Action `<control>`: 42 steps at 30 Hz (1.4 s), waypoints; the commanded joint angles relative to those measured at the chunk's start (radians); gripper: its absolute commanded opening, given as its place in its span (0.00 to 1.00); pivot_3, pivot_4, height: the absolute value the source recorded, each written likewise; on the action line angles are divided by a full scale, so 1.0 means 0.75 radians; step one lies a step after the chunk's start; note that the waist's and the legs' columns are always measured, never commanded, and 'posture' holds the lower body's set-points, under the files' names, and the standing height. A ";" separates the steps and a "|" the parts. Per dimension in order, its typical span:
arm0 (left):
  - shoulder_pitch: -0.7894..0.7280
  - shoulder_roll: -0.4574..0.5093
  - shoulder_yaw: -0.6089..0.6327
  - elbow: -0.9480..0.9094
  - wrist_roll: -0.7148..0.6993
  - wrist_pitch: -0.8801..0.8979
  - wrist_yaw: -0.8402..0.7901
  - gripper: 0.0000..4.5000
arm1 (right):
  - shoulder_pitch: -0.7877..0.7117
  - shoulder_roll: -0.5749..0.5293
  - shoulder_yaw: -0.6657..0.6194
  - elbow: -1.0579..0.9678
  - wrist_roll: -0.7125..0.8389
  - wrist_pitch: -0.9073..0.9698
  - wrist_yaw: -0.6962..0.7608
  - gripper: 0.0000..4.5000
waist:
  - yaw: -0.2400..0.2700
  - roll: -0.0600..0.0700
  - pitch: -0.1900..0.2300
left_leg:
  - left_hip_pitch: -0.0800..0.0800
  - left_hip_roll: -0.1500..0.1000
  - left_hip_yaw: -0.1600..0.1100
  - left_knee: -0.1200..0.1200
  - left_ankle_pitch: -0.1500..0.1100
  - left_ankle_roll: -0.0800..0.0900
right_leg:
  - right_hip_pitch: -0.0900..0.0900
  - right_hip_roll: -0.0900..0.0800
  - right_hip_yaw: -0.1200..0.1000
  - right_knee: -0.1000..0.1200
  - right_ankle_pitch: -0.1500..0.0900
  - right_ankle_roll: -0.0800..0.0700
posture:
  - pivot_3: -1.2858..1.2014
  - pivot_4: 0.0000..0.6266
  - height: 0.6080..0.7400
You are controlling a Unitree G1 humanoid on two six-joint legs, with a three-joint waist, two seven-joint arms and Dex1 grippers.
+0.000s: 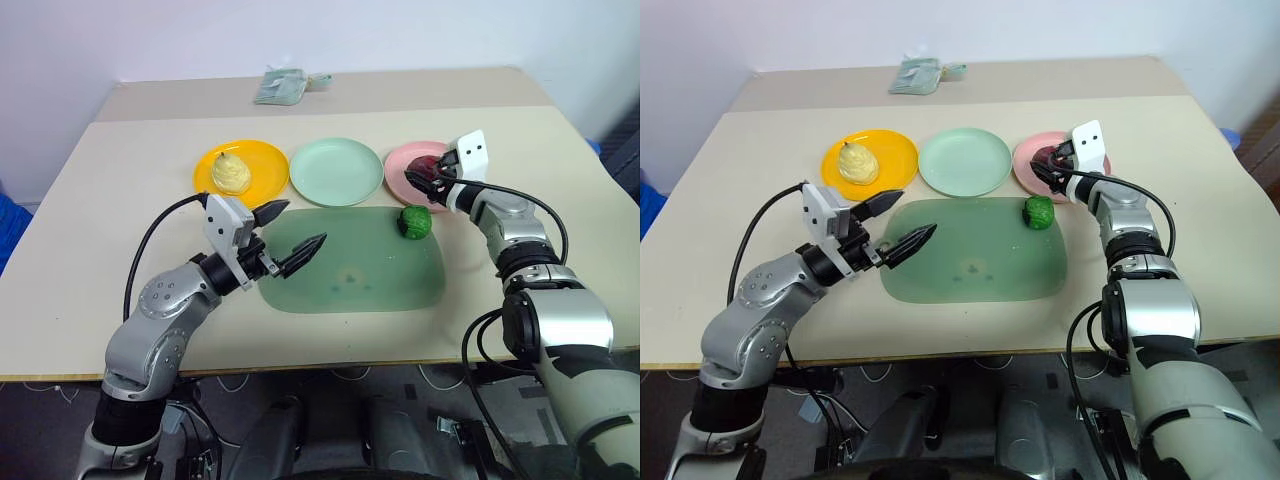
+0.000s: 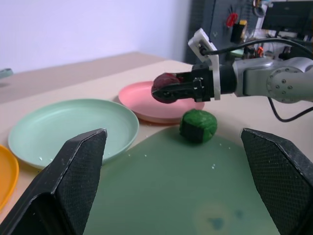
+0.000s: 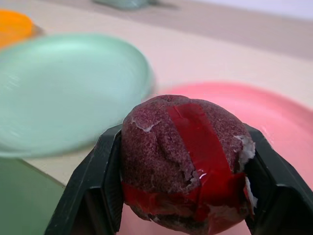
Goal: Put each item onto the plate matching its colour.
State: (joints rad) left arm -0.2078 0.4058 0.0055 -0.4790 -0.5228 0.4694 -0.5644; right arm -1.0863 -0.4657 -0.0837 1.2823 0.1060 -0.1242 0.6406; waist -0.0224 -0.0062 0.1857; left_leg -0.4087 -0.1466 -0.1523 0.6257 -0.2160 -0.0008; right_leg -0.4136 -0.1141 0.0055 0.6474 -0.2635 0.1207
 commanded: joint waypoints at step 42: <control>0.275 0.331 0.276 -0.157 -0.254 -0.028 -0.355 1.00 | 0.625 -0.063 -0.022 -1.065 0.234 0.505 0.398 0.79 | 0.013 0.001 0.000 | 0.000 0.003 0.015 -0.003 -0.005 0.008 | -0.009 0.001 0.016 0.002 0.000 0.000 | 0.52 0.24 1.00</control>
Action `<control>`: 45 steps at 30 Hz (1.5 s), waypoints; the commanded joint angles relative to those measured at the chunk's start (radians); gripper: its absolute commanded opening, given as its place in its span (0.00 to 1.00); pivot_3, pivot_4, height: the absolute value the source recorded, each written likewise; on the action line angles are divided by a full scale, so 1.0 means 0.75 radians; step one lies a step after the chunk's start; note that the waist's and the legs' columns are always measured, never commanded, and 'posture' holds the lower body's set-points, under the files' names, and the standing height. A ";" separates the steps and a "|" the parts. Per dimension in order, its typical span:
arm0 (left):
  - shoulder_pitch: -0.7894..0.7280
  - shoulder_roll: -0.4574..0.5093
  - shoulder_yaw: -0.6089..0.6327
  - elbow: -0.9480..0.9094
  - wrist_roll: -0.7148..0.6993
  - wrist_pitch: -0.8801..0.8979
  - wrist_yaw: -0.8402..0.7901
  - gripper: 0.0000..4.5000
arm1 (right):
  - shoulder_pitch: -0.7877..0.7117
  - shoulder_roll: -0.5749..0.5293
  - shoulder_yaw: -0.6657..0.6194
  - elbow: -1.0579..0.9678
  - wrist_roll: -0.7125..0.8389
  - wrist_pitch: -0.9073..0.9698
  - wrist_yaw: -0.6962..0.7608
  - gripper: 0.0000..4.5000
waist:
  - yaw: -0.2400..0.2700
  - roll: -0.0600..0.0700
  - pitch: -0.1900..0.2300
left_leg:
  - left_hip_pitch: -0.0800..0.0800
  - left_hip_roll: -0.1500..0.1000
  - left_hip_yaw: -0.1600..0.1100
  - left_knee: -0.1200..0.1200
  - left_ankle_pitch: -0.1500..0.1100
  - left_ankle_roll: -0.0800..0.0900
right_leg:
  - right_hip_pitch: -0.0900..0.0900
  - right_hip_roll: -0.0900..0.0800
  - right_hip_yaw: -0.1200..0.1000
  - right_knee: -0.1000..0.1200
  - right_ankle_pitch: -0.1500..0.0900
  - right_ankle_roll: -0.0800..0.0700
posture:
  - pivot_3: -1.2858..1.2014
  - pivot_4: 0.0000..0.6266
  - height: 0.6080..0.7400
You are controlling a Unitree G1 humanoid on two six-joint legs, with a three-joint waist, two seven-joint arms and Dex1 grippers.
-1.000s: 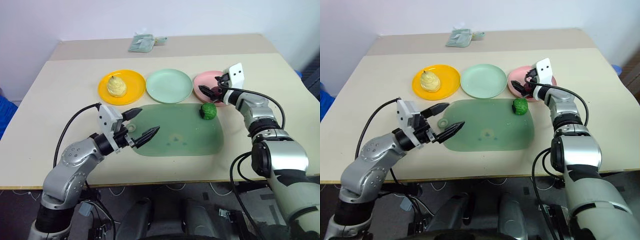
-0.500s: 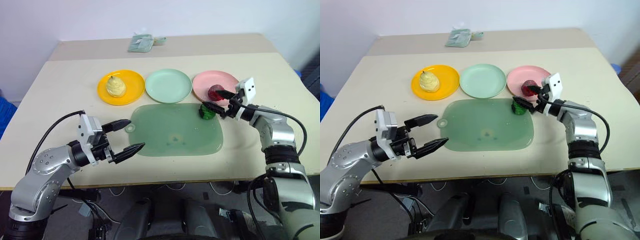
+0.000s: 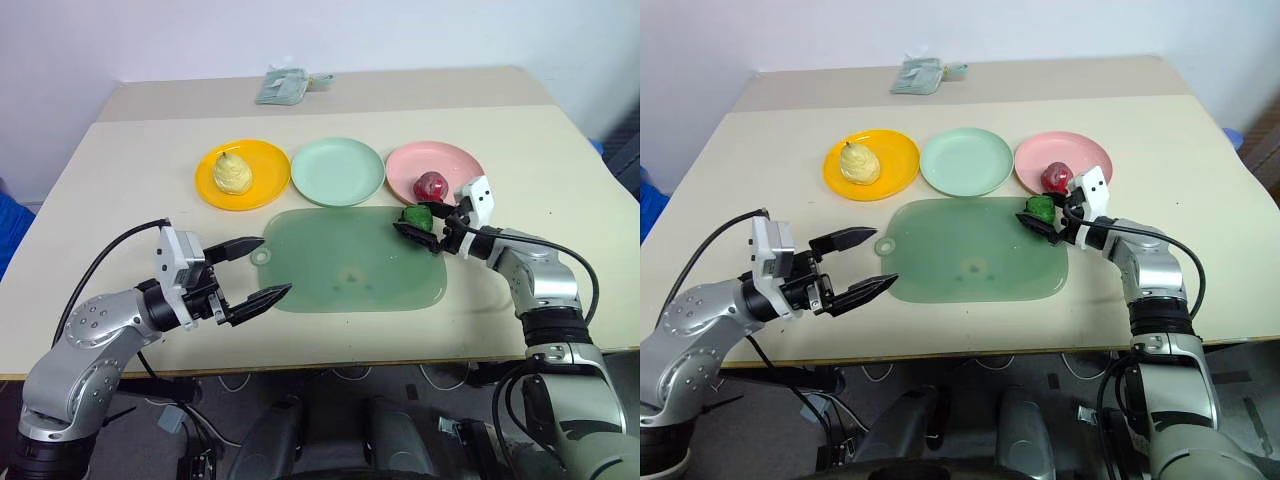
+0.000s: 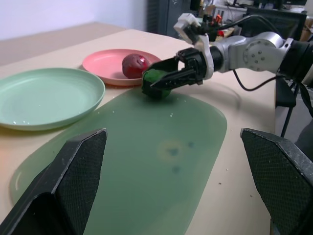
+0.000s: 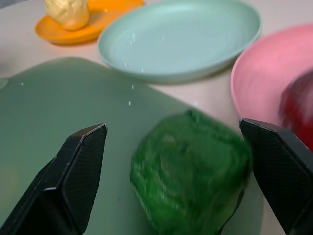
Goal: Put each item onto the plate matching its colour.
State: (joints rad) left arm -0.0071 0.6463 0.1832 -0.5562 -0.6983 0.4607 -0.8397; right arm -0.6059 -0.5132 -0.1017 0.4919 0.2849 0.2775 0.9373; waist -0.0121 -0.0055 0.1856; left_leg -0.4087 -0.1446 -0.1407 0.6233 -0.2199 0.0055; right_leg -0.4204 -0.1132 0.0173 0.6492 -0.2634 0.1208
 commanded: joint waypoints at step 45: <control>0.282 -0.137 0.102 -0.290 0.299 -0.144 0.526 1.00 | -0.815 0.452 -0.039 1.035 -0.291 -0.782 -0.343 0.98 | -0.025 -0.001 -0.001 | 0.000 0.005 0.004 -0.006 0.005 -0.009 | -0.006 0.011 0.007 0.001 0.002 -0.004 | 0.52 0.24 1.00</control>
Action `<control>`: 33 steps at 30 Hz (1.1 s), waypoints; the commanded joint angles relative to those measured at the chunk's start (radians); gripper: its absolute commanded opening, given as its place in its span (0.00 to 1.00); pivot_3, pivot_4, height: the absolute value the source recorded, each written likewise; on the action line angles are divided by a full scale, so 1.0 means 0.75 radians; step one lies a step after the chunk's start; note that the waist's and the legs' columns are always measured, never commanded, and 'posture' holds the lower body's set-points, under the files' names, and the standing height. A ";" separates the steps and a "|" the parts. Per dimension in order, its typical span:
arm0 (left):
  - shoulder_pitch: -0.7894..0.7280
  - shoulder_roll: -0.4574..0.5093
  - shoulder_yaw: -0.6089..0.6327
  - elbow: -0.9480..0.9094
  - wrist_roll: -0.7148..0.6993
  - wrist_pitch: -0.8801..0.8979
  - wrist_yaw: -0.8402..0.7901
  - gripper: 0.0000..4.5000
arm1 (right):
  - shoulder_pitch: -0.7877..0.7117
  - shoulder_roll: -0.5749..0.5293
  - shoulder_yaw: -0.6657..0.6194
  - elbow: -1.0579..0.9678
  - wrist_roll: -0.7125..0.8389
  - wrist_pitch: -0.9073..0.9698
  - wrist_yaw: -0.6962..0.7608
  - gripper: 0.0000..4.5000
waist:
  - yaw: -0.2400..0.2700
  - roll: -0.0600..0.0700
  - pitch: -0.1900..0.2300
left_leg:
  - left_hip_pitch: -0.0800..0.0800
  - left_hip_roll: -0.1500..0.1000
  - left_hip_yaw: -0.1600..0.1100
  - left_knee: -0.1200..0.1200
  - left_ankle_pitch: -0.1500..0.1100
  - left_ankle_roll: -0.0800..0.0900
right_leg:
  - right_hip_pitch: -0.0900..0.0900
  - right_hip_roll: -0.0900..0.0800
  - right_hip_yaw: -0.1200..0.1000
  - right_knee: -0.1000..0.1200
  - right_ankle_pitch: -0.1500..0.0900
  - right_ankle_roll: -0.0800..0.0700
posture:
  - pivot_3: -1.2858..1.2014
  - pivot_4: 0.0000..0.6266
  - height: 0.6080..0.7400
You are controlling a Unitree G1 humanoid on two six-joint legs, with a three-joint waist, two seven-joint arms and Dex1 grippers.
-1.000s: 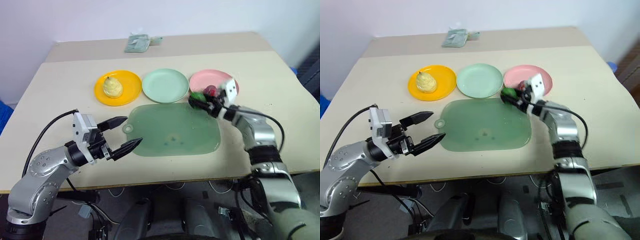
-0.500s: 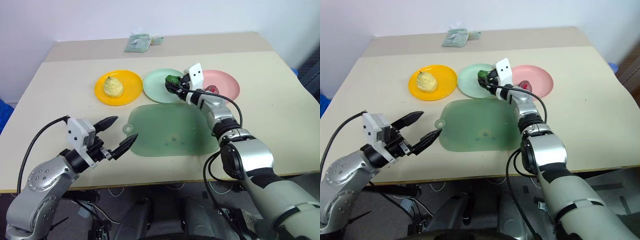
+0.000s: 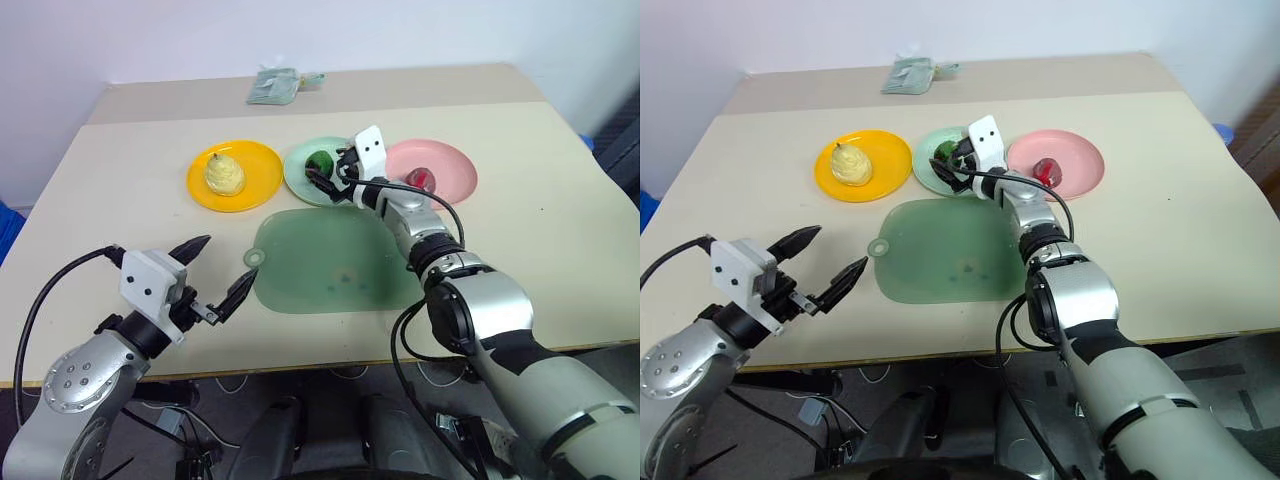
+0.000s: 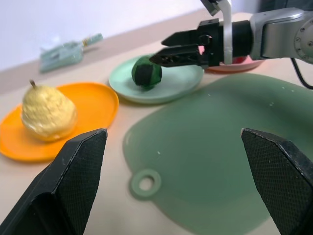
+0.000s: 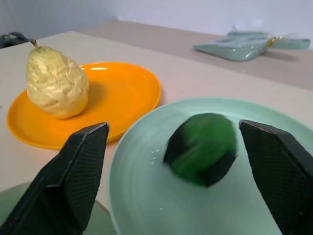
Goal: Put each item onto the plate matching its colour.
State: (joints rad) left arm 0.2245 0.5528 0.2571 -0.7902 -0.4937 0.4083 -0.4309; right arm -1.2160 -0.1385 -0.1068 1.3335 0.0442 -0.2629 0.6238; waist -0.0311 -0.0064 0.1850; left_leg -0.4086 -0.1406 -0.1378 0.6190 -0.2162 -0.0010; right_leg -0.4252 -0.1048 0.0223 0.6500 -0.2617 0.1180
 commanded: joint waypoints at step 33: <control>-0.037 0.155 0.072 0.391 -0.006 -0.184 -0.465 1.00 | 1.830 -0.748 -0.518 -2.367 0.605 0.939 0.256 0.98 | 0.060 0.000 -0.002 | 0.000 0.003 0.003 0.005 -0.006 0.009 | 0.004 -0.005 0.001 -0.004 -0.002 -0.004 | 0.52 0.24 1.00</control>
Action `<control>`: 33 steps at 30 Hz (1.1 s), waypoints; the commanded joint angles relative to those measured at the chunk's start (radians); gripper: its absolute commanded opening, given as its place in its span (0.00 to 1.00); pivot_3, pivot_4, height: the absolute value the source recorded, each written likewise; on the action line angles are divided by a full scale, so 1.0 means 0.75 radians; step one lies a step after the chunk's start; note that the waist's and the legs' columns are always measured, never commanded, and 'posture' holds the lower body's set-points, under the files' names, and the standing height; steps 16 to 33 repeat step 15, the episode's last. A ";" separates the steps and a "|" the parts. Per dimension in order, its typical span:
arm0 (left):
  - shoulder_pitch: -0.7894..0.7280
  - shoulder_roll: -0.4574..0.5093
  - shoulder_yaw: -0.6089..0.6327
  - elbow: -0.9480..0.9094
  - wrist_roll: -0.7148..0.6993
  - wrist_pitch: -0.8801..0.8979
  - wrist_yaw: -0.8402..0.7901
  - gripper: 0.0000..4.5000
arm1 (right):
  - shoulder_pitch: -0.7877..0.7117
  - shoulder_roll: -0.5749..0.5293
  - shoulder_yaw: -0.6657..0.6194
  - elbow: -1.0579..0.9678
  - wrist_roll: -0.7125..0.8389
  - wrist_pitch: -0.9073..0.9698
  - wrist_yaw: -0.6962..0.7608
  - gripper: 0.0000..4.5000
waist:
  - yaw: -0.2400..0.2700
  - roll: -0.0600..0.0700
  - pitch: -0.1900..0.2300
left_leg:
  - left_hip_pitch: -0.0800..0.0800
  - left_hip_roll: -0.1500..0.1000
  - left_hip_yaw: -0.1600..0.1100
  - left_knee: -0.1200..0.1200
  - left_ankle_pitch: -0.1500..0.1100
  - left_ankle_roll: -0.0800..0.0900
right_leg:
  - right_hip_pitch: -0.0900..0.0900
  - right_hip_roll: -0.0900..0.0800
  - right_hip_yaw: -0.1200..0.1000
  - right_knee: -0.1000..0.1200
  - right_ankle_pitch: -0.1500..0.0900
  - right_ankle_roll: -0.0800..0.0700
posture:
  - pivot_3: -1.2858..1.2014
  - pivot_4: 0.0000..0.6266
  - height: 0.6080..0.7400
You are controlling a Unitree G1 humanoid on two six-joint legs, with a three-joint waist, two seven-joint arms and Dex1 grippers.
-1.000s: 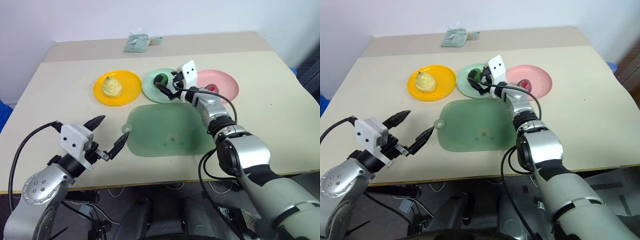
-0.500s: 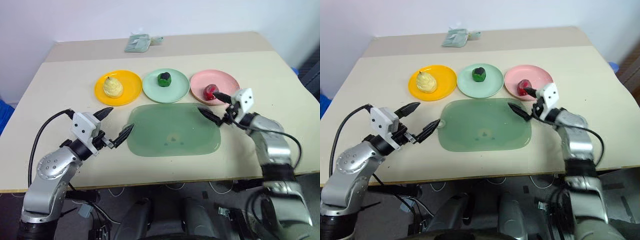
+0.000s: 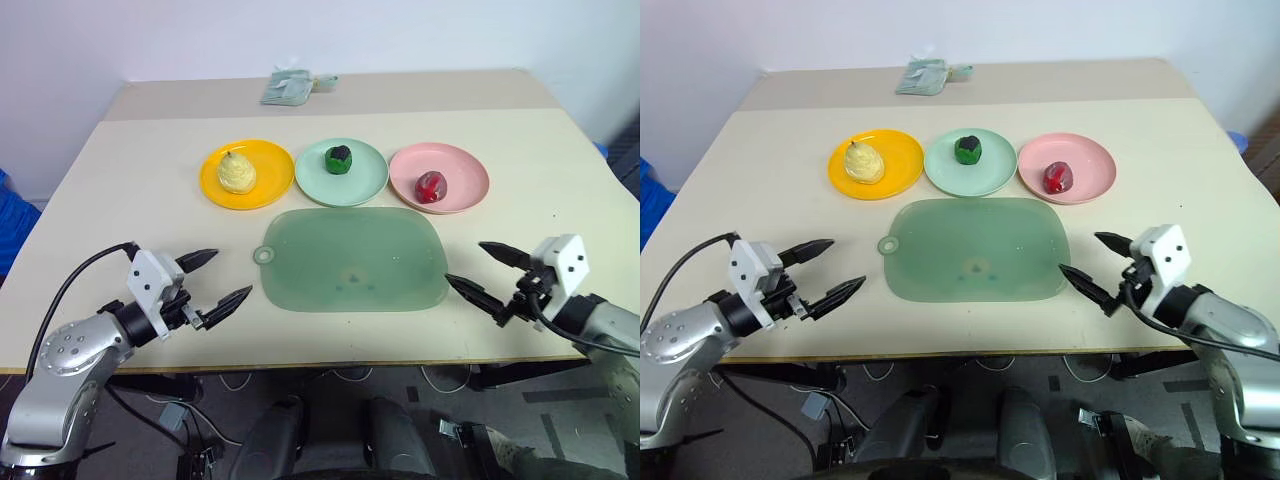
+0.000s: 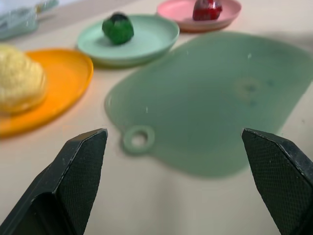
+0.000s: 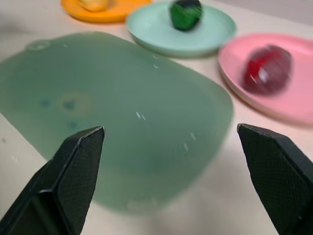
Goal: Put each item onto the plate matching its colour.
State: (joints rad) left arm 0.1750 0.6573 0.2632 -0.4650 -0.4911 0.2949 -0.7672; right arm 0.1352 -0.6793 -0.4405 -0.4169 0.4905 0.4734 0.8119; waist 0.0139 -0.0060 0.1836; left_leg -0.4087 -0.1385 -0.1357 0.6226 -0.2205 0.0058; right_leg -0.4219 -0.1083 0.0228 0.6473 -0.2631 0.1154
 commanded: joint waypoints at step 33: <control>0.078 0.012 0.078 -0.126 -0.062 0.036 -0.013 1.00 | -0.013 -0.090 -0.068 0.035 -0.030 -0.076 -0.026 0.98 | 0.000 0.000 0.000 | 0.000 0.000 0.000 0.001 -0.001 0.001 | 0.002 0.000 -0.001 -0.001 0.000 0.000 | 0.52 0.24 1.00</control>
